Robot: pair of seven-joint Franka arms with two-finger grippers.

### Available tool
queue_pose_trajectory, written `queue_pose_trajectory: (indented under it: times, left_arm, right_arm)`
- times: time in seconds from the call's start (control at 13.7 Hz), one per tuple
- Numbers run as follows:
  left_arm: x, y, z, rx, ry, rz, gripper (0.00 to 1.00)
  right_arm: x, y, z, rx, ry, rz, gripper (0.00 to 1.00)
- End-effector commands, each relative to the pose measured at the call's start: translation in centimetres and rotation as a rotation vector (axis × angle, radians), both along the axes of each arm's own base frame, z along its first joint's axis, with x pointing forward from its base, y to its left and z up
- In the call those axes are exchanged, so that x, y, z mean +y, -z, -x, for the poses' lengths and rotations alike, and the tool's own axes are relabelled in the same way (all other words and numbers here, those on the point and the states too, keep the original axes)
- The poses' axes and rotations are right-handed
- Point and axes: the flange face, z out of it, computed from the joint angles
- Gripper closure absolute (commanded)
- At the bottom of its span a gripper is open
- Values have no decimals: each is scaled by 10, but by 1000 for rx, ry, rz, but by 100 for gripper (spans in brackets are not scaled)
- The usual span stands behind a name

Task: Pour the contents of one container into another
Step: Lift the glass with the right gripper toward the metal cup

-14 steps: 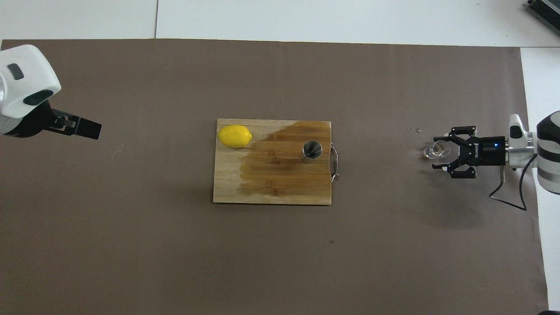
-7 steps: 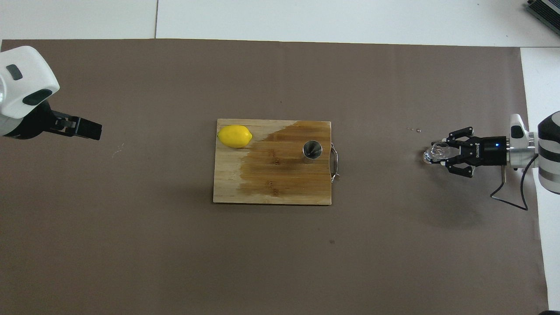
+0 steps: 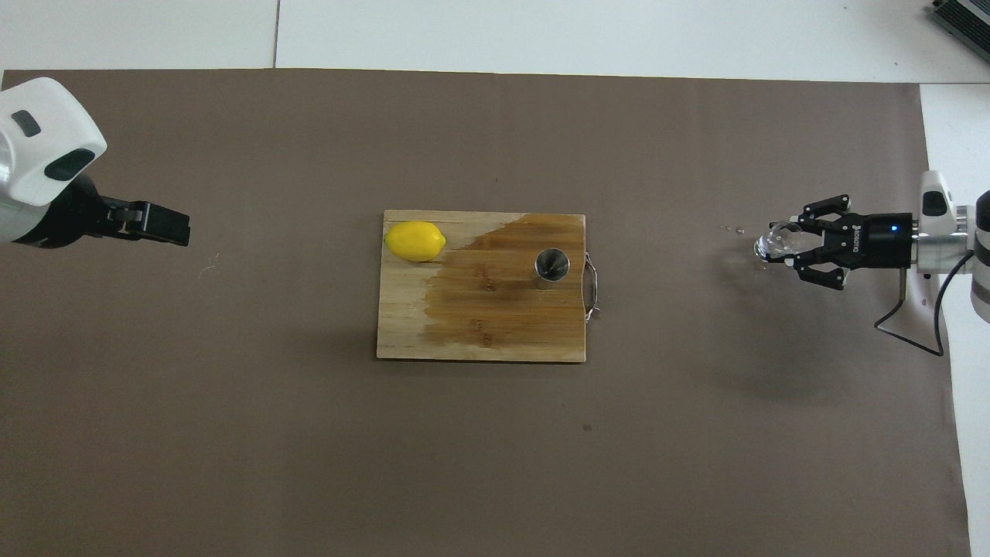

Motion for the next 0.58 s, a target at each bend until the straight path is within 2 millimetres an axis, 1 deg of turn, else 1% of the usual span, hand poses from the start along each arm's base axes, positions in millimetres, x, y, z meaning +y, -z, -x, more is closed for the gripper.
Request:
queue_pose_trajectory:
  times: [0.0, 0.15, 0.29, 0.44, 0.51]
  left_arm:
    - [3, 1, 4, -1, -21, 13, 0]
    - [3, 1, 4, -1, -22, 14, 0]
    - [3, 1, 5, 3, -19, 13, 0]
    - [6, 2, 4, 5, -18, 12, 0]
    - [8, 0, 4, 1, -21, 12, 0]
  right_arm:
    - [37, -58, -6, 3, 20, 70, 95]
    - [69, -93, -11, 2, 32, 95, 98]
    - [100, -110, -12, 37, 42, 78, 98]
    - [139, -120, -14, 58, 0, 91, 100]
    - [154, -122, -14, 72, -13, 111, 100]
